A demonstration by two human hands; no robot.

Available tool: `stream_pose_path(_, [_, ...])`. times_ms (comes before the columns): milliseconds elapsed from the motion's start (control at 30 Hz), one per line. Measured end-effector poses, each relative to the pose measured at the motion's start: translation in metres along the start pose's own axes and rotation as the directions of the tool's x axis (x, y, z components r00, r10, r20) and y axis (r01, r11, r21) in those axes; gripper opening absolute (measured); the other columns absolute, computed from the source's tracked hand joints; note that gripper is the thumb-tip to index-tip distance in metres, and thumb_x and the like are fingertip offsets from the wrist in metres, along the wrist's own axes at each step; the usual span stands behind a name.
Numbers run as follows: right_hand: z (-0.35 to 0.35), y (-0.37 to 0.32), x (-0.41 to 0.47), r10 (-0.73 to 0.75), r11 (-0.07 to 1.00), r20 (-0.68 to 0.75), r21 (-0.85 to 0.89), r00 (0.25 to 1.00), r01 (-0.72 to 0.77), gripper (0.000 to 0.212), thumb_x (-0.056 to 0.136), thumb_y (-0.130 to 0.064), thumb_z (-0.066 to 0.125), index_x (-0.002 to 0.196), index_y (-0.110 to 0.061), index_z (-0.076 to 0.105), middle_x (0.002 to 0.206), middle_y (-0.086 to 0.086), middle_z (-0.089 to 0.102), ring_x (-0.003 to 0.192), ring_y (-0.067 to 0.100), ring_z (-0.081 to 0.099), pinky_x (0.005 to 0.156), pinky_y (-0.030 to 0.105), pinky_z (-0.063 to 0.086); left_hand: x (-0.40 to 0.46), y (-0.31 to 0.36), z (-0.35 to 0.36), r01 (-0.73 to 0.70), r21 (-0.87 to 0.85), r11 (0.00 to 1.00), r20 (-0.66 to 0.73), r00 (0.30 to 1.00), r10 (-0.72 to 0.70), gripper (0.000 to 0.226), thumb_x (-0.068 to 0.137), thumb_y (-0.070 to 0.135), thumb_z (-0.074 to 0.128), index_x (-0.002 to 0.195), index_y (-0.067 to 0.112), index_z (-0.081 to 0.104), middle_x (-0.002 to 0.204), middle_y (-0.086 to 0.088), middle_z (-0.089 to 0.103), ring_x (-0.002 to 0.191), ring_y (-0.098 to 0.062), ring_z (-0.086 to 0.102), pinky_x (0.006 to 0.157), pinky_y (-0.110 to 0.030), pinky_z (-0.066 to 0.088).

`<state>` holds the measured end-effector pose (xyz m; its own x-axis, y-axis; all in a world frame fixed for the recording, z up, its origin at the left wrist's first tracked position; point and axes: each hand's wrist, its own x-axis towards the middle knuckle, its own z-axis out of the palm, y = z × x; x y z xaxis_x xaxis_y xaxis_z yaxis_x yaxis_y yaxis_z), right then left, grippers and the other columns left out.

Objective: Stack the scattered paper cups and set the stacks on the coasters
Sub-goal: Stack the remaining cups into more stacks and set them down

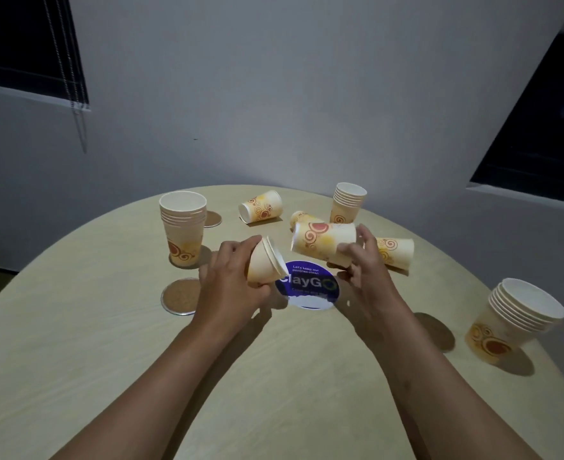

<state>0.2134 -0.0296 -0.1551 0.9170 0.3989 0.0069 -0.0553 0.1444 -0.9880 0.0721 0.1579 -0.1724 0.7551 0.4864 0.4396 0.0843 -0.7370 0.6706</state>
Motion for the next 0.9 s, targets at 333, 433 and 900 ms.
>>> stream_pose_path(333, [0.029,-0.014,0.000,0.085,0.835,0.324,-0.539,0.942,0.110,0.085,0.074,-0.045,0.066,0.154,-0.038,0.036,0.141,0.000,0.056,0.122,0.022,0.060,0.079,0.024,0.051,-0.001,-0.004,-0.001,-0.048,0.035,0.998,-0.017,0.999,0.049,0.079,0.069,0.027,0.081,0.137,0.036,0.043,0.128,0.008,0.050,0.116,-0.014,0.044,0.097,-0.039,0.037])
stream_pose_path(433, [0.043,-0.009,0.001,0.181,0.779,0.435,-0.611,0.882,0.141,0.088,0.076,-0.071,0.064,0.153,-0.056,0.026,0.151,-0.014,0.036,0.129,0.015,0.048,0.093,0.029,0.046,-0.002,0.000,0.002,-0.090,0.021,0.996,0.029,0.996,0.089,0.078,0.071,0.031,0.080,0.138,0.038,0.041,0.130,0.011,0.050,0.116,-0.012,0.046,0.097,-0.039,0.040])
stream_pose_path(900, [0.135,0.010,0.114,-0.240,0.181,0.318,-0.913,0.917,0.364,0.048,0.104,-0.025,0.045,0.152,-0.026,0.044,0.156,0.009,0.042,0.131,0.036,0.049,0.102,0.047,0.043,0.006,-0.020,-0.003,0.148,-0.358,0.922,-0.176,0.959,-0.222,0.082,0.071,0.032,0.079,0.137,0.038,0.032,0.132,0.011,0.052,0.113,-0.013,0.053,0.078,-0.026,0.054])
